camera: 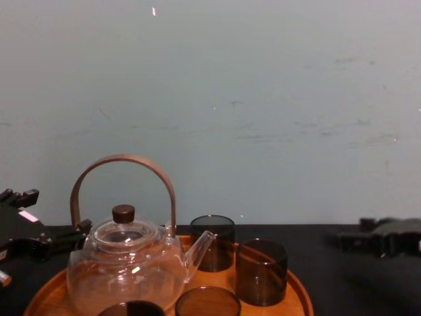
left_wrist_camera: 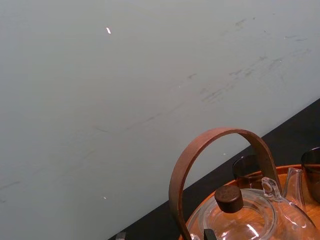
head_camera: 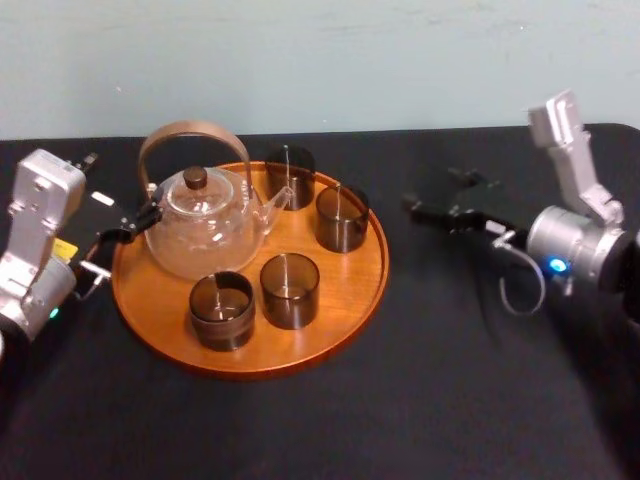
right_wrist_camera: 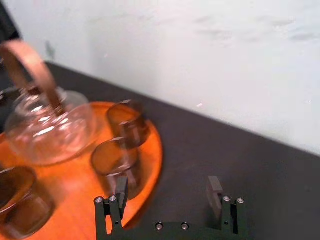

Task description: Pick up the glass from the table and place it on the tray.

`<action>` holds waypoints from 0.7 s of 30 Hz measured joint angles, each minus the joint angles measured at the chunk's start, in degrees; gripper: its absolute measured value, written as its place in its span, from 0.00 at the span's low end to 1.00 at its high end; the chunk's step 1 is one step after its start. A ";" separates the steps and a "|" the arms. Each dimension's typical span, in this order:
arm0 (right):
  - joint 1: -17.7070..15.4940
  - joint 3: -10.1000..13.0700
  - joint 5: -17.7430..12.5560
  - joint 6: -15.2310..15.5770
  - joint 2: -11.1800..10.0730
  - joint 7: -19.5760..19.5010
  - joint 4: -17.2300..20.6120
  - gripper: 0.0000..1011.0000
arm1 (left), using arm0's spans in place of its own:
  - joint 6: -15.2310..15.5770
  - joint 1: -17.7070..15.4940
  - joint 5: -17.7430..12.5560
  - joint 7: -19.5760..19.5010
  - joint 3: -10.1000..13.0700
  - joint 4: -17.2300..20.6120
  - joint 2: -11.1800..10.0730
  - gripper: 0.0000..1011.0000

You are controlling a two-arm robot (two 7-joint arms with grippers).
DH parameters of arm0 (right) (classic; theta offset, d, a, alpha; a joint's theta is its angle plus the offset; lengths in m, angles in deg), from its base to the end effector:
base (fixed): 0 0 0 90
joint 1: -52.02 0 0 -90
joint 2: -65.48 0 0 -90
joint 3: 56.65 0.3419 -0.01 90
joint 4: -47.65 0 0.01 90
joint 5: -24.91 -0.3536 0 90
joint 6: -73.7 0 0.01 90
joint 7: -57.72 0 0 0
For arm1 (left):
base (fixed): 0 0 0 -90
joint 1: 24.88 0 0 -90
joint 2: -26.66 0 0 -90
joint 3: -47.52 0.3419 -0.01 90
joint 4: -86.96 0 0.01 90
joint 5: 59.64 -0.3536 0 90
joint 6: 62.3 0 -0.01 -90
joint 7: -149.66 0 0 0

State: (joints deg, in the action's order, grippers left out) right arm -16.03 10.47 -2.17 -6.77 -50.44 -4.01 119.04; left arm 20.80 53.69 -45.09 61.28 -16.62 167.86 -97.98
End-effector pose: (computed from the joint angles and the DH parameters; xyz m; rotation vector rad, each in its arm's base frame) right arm 0.4795 -0.0816 -0.3259 -0.2195 0.1662 -0.8810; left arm 0.4089 0.1003 -0.3527 0.3045 -0.2849 1.2480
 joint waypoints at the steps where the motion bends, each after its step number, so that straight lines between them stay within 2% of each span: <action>1: -0.07 0.44 -0.13 -0.24 -0.13 -0.40 0.10 0.99 | 0.00 0.00 0.00 0.00 0.00 0.00 0.00 1.00; 4: -0.15 2.38 -0.26 -1.31 -0.39 -2.56 0.25 0.99 | 0.00 0.00 0.00 0.00 0.00 0.00 0.00 1.00; 12: 0.79 5.58 -0.26 -2.71 0.27 -5.68 -1.26 0.99 | 0.00 0.00 0.00 0.00 0.00 0.00 0.00 1.00; 21: 0.84 5.38 -0.24 -2.72 0.28 -5.57 -1.30 0.99 | 0.00 0.00 0.00 0.00 0.00 0.00 0.00 1.00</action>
State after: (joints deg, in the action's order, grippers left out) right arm -15.19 15.85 -2.42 -9.49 -50.16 -9.58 117.74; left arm 20.80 53.68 -45.09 61.28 -16.62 167.86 -97.98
